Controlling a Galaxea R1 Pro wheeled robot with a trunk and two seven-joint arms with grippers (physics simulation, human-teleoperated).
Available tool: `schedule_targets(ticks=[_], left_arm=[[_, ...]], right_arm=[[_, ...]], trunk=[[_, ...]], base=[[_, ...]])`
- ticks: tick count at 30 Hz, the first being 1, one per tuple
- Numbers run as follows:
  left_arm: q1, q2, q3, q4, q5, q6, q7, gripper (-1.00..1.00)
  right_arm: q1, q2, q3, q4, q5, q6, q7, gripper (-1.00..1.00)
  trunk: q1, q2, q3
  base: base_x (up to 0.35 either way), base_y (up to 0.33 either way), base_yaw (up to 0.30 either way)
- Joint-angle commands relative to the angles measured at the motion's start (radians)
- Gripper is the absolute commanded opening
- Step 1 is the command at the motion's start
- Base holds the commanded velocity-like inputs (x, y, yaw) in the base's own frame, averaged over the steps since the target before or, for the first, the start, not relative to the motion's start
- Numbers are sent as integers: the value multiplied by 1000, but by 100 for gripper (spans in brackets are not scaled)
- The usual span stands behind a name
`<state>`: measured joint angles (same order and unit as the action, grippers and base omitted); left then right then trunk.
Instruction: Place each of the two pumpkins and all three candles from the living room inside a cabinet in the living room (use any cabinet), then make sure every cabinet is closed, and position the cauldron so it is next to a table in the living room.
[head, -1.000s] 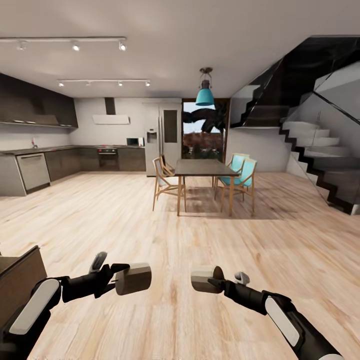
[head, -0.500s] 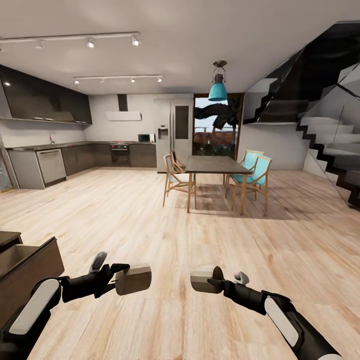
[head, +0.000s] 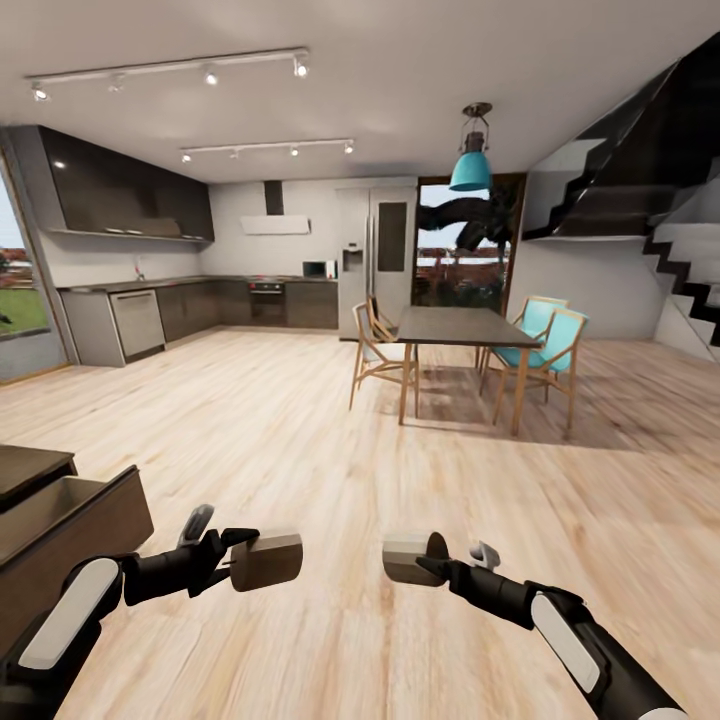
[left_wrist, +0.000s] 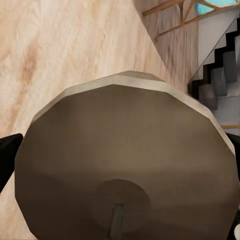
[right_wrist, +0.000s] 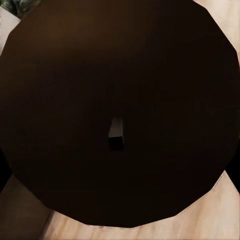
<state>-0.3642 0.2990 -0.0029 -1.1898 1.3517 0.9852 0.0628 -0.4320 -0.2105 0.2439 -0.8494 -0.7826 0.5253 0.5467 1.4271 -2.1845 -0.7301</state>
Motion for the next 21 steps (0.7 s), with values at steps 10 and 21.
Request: schedule_targets(ticks=[10, 21], left_arm=[[-1, 0, 0, -1, 12, 3, 6, -100], [-1, 0, 0, -1, 14, 3, 6, -100]], right_arm=[[-1, 0, 2, 0, -12, 5, -2, -100], [-1, 4, 0, 0, -2, 6, -15, -100]], trunk=[[0, -1, -7], [0, -1, -7]], base=[[306, -150, 199], [137, -122, 3]])
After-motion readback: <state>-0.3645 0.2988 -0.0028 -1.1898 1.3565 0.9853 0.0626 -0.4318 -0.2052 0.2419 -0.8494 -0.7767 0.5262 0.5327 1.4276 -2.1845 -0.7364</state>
